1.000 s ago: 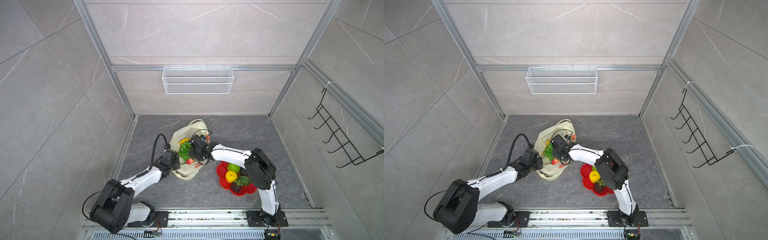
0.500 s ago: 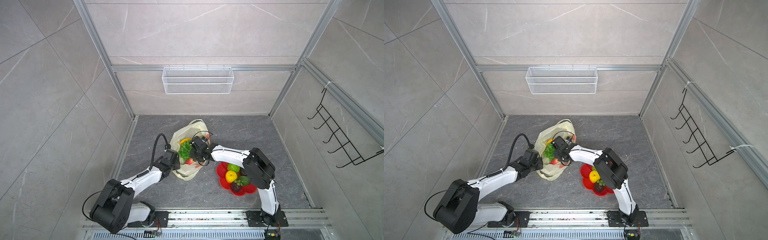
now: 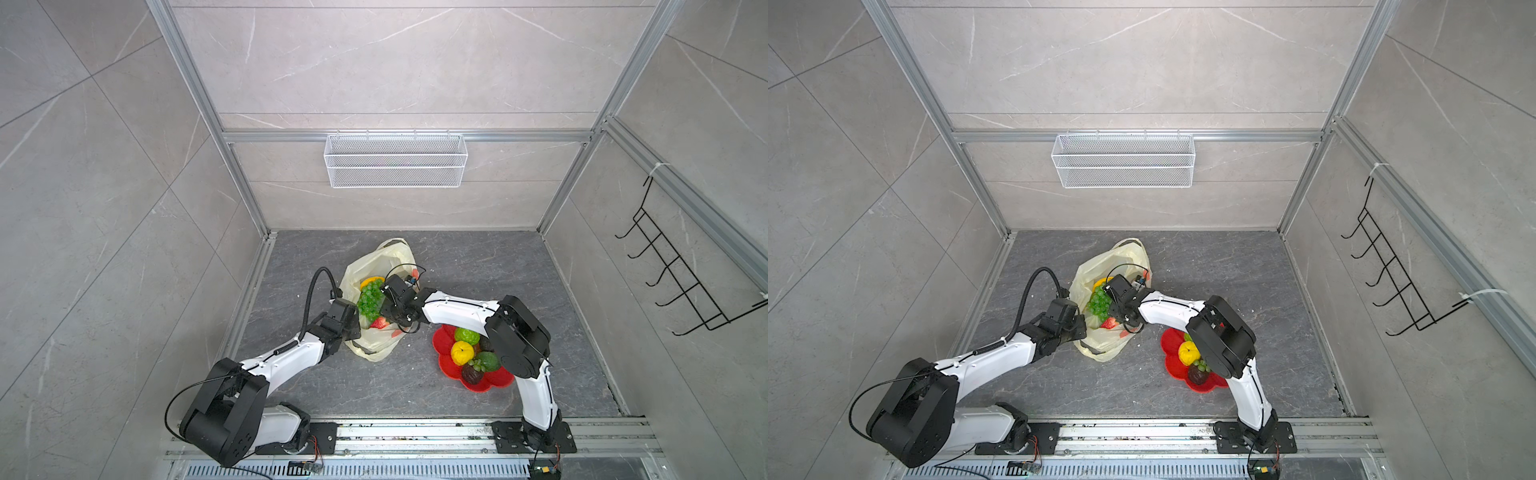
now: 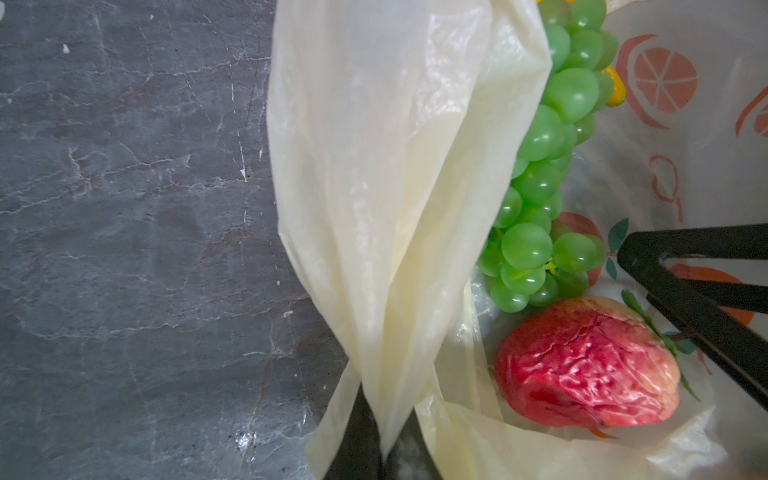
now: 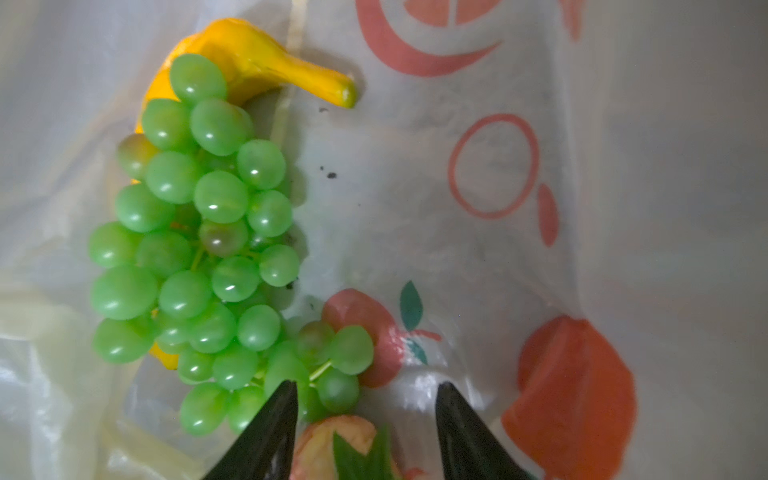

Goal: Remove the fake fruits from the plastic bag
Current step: 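Grasp the red apple under the grapes with the right gripper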

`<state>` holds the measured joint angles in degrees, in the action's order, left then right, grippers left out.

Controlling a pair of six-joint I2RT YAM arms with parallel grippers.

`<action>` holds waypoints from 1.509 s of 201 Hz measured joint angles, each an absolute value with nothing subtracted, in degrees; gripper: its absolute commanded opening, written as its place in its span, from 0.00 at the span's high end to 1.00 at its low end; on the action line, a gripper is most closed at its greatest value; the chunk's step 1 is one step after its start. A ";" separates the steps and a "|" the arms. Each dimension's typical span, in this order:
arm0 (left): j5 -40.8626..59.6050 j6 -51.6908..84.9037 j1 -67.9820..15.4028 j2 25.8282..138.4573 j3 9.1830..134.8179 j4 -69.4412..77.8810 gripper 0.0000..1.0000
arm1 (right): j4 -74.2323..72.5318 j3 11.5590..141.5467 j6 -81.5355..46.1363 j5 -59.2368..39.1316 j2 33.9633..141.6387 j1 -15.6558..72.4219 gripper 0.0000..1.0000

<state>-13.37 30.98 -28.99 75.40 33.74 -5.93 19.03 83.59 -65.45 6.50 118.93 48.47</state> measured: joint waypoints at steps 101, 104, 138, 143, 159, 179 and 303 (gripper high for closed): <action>-13.39 30.98 -29.28 75.42 33.74 -5.93 1.00 | 14.94 81.36 -67.79 3.18 118.93 48.47 0.66; -13.37 30.98 -29.28 75.42 33.74 -5.93 1.00 | 14.90 81.36 -67.72 3.14 118.93 48.47 0.66; -13.39 30.98 -29.32 75.50 33.74 -5.93 1.00 | 13.82 81.23 -67.72 2.96 118.93 48.47 0.73; -13.39 30.98 -29.32 75.55 33.76 -5.93 1.00 | 13.67 81.21 -67.75 2.96 118.93 48.47 0.75; -13.37 30.98 -29.34 75.83 33.85 -5.91 1.00 | 13.34 81.21 -67.66 2.96 118.93 48.47 0.79; -13.39 30.98 -29.39 75.92 33.85 -5.91 1.00 | 13.08 81.21 -67.51 2.96 118.91 48.47 0.82; -13.41 30.98 -29.65 76.01 33.87 -5.91 1.00 | 13.65 81.89 -62.76 5.13 115.77 49.25 1.00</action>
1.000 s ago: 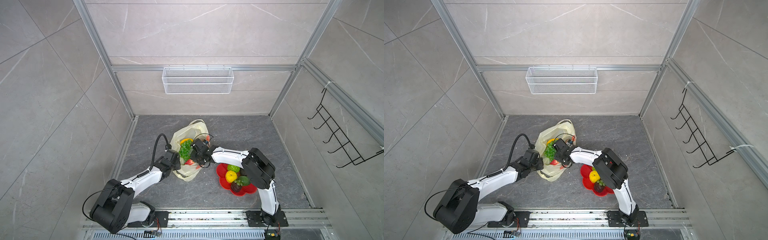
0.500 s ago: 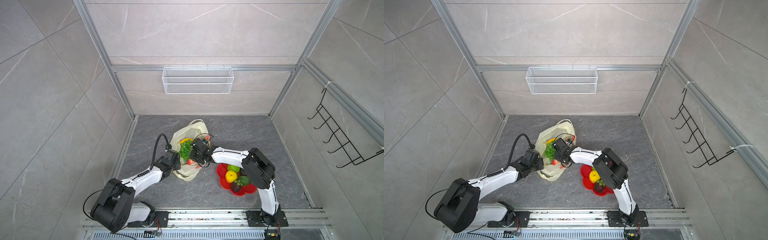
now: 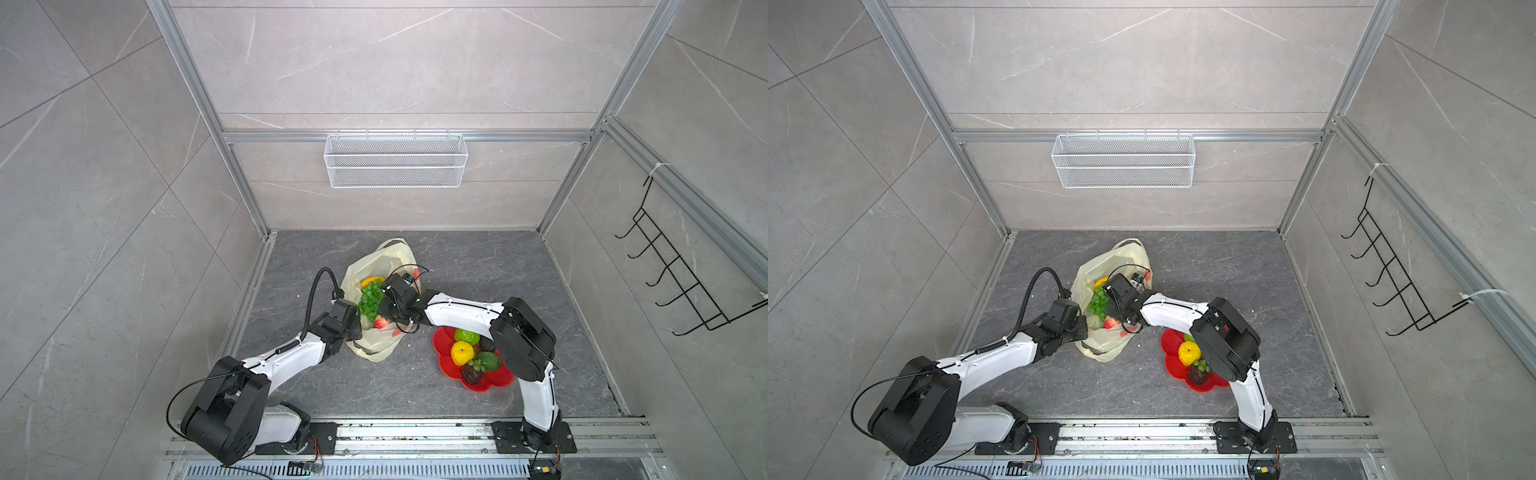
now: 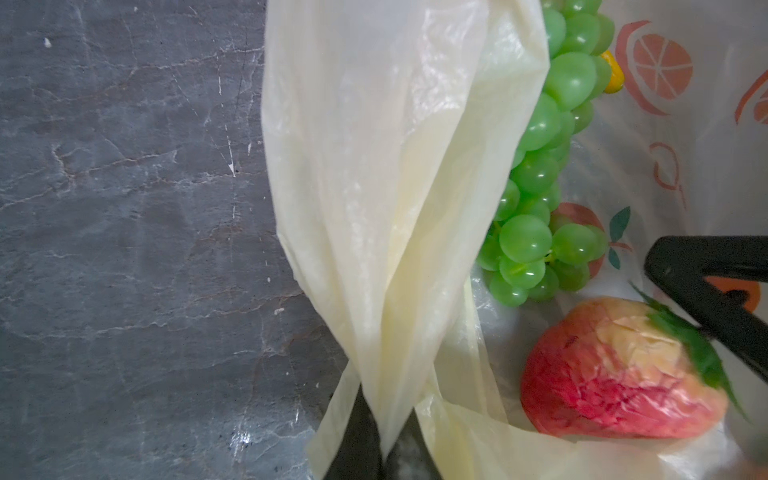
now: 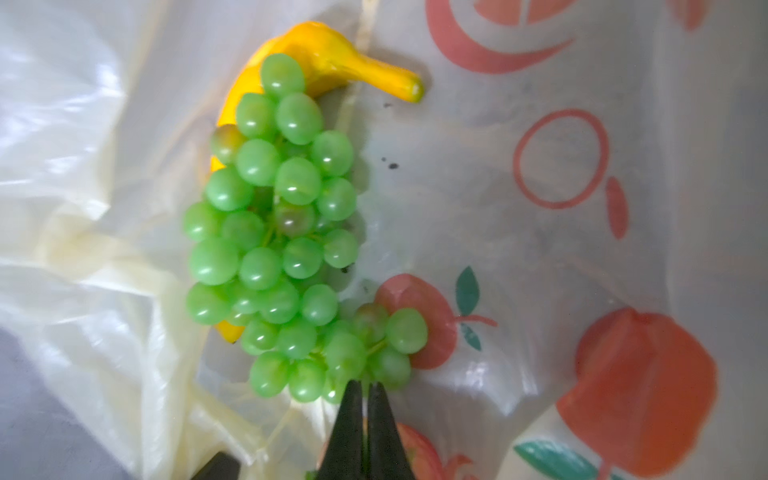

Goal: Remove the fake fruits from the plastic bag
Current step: 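Grasp the red apple under the grapes with the right gripper, then lift the red apple out and lower it into the red bowl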

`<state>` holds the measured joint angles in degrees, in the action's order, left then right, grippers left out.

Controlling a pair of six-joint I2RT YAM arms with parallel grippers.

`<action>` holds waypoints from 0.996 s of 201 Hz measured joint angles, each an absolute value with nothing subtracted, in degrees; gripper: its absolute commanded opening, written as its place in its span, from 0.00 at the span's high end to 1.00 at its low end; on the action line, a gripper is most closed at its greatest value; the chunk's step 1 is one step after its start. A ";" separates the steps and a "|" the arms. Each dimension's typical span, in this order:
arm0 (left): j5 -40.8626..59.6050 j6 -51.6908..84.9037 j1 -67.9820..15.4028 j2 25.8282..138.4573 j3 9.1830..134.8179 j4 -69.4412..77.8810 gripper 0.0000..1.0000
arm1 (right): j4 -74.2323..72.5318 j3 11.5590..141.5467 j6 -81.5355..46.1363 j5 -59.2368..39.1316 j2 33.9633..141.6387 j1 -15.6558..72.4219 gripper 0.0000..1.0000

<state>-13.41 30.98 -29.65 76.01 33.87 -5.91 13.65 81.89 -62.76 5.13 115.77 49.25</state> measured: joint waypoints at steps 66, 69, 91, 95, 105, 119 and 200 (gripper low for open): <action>-13.41 30.98 -29.65 76.01 33.87 -5.91 1.00 | 16.40 82.30 -55.64 8.58 105.84 50.17 1.00; -13.41 30.98 -29.65 76.01 33.87 -5.91 1.00 | 16.64 82.30 -55.40 8.82 105.27 50.19 1.00; -13.41 30.98 -29.65 76.01 33.89 -5.91 1.00 | 19.11 81.93 -52.45 11.92 99.59 50.19 1.00; -13.41 30.98 -29.65 76.01 33.89 -5.91 1.00 | 19.55 81.71 -51.99 12.49 98.41 50.19 1.00; -13.41 30.98 -29.65 76.01 33.89 -5.91 1.00 | 20.56 80.90 -50.74 14.24 95.35 50.19 1.00; -13.41 30.98 -29.65 76.01 33.89 -5.91 1.00 | 22.46 79.55 -49.32 16.60 91.26 50.19 1.00; -13.45 30.98 -29.65 76.01 33.89 -5.89 1.00 | 39.05 67.59 -47.22 32.88 74.24 49.19 1.00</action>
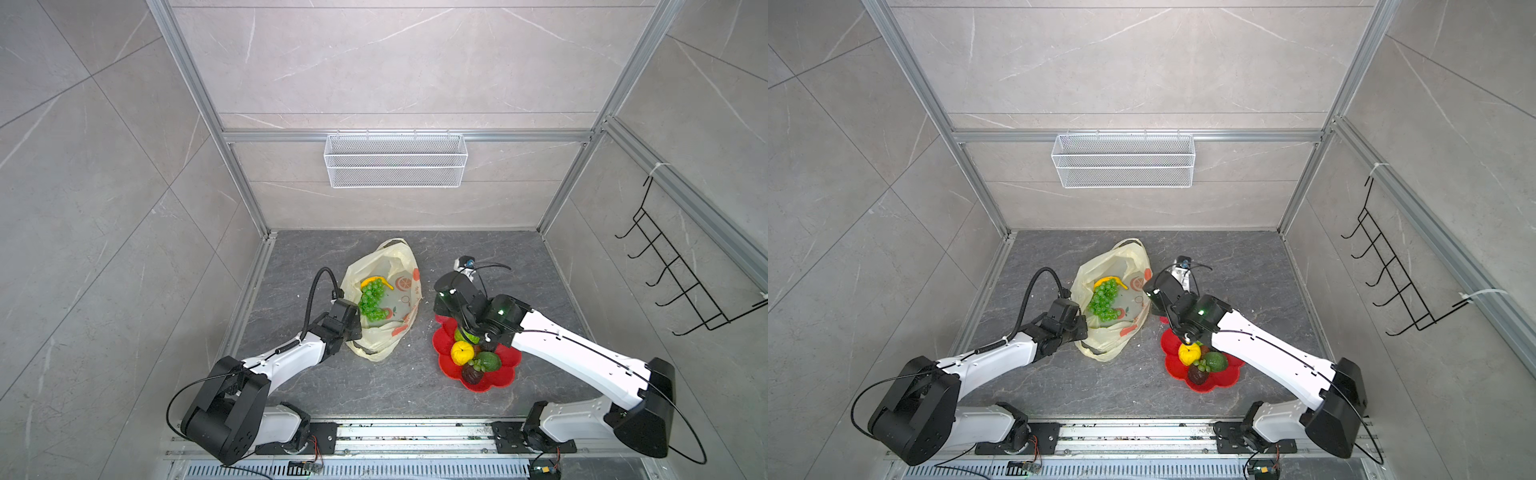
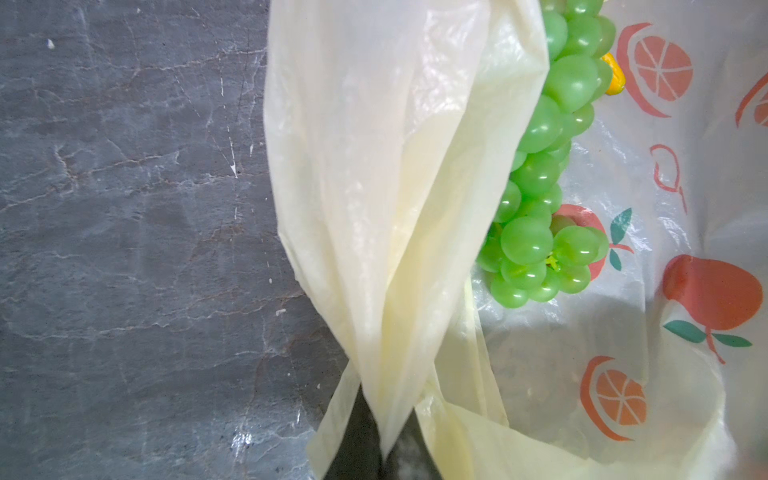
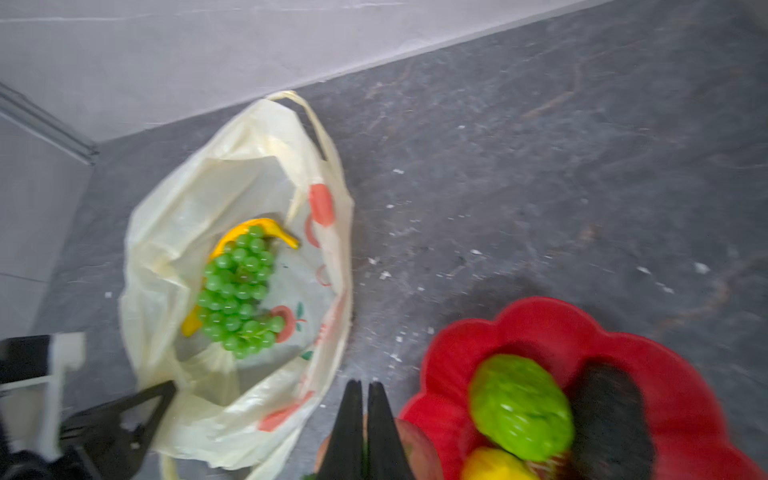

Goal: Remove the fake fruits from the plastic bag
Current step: 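Lift the red apple out and lower it into the red bowl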

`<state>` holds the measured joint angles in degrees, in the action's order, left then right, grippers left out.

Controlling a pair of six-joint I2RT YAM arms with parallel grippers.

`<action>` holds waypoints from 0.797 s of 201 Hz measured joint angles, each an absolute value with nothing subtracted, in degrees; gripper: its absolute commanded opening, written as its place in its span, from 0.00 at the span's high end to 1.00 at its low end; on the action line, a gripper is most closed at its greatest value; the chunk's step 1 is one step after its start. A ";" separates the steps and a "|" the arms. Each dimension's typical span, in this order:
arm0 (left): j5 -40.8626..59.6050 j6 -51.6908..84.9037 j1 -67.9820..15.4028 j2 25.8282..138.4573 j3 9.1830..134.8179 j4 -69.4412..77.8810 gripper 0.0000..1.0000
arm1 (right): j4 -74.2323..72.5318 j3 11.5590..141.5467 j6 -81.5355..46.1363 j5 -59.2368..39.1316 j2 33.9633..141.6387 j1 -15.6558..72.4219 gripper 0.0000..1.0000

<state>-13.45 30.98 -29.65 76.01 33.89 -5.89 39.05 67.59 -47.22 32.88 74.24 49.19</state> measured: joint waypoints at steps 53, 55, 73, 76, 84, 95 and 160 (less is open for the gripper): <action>-13.52 30.98 -29.65 76.01 33.89 -5.82 1.00 | 47.05 58.02 -51.03 38.39 61.25 43.03 1.00; -13.52 30.98 -29.65 76.01 33.89 -5.80 1.00 | 47.13 57.58 -51.18 38.44 60.93 42.85 1.00; -13.63 30.98 -29.65 76.01 33.89 -5.69 1.00 | 47.88 54.02 -52.05 38.65 59.09 41.87 1.00; -13.63 30.98 -29.65 76.01 33.89 -5.69 1.00 | 47.94 53.45 -52.29 38.63 58.98 41.78 1.00; -13.63 30.98 -29.65 76.01 33.89 -5.67 1.00 | 47.94 52.31 -52.58 38.61 58.89 41.69 1.00; -13.65 30.98 -29.65 76.01 33.89 -5.65 1.00 | 47.66 50.74 -52.97 38.54 58.94 41.65 1.00; -13.67 30.96 -29.65 76.01 33.89 -5.52 1.00 | 40.93 43.55 -54.68 36.32 60.60 41.65 1.00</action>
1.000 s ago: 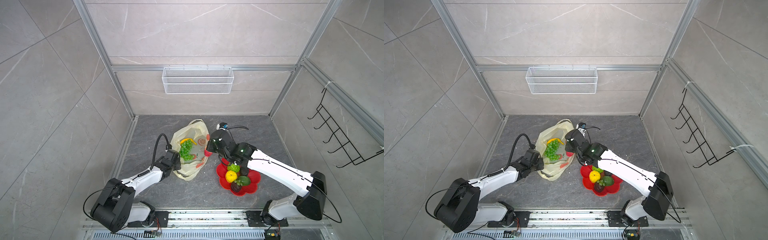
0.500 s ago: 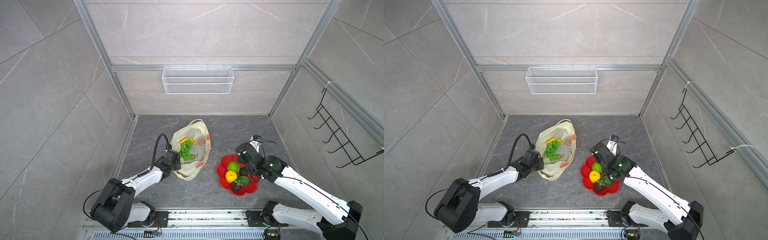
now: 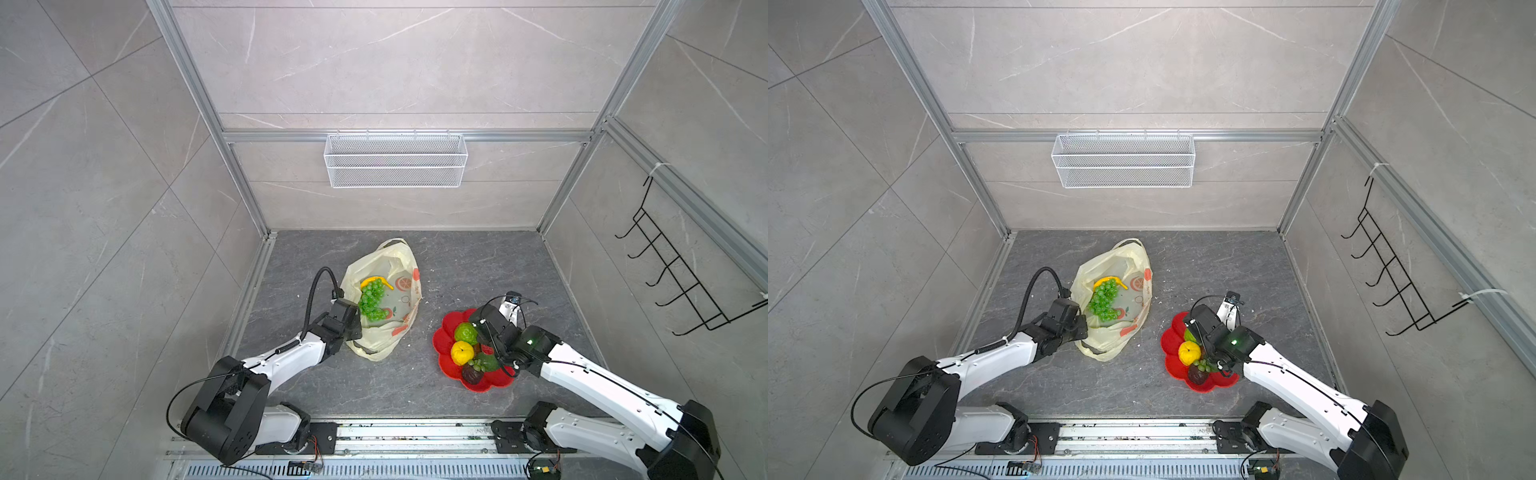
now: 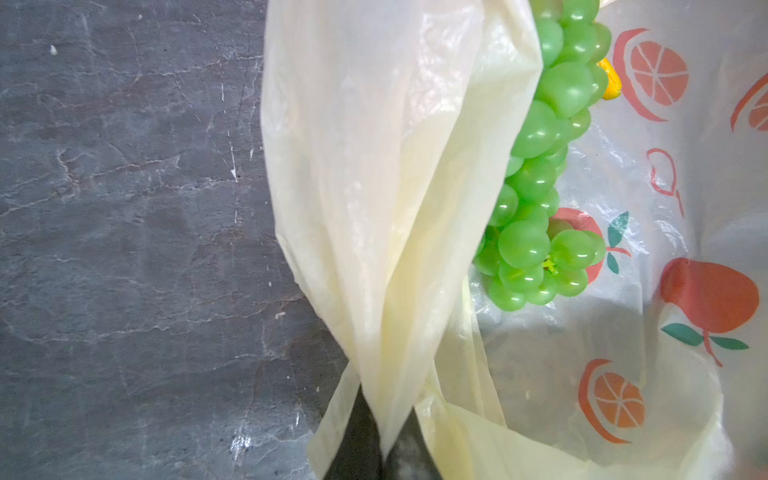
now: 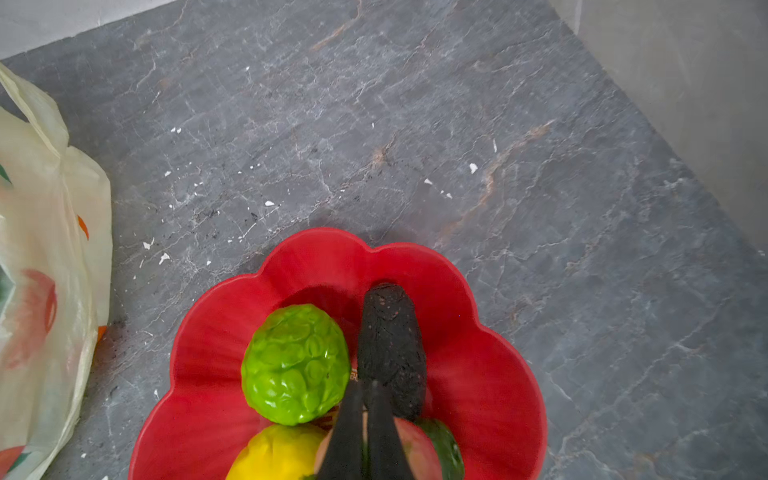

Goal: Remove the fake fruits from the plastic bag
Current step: 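Lift the red apple out and lower it into the red bowl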

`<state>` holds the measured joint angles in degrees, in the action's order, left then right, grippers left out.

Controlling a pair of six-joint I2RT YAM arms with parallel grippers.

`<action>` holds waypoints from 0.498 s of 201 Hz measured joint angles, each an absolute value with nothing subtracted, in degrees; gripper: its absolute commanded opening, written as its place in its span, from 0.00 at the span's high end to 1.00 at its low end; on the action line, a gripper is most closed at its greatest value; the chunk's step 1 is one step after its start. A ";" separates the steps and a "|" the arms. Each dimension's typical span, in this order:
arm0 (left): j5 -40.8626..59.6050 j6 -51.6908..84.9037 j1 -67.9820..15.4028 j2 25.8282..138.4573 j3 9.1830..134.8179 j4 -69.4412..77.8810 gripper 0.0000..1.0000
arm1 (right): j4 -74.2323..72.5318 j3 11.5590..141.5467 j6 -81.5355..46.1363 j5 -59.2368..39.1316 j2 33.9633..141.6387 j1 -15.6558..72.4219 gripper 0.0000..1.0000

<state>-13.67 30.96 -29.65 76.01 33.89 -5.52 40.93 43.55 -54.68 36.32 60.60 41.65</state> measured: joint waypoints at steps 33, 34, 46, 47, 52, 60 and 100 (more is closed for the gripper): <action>-13.67 30.96 -29.65 76.01 33.89 -5.52 1.00 | 36.71 41.85 -55.13 35.09 62.43 41.65 1.00; -13.67 30.96 -29.65 76.01 33.89 -5.52 1.00 | 36.62 41.82 -55.13 35.09 62.48 41.65 1.00; -13.67 30.96 -29.65 76.01 33.89 -5.52 1.00 | 35.44 41.36 -55.40 34.76 63.05 41.65 1.00; -13.67 30.96 -29.65 76.01 33.89 -5.52 1.00 | 35.31 41.30 -55.46 34.74 63.11 41.65 1.00; -13.67 30.94 -29.65 76.01 33.89 -5.52 1.00 | 34.76 41.10 -55.57 34.68 63.29 41.65 1.00; -13.67 30.94 -29.65 76.01 33.89 -5.52 1.00 | 34.04 40.77 -55.83 34.59 63.55 41.65 1.00; -13.67 30.94 -29.65 76.01 33.89 -5.50 1.00 | 31.86 38.83 -57.32 34.46 64.29 41.67 1.00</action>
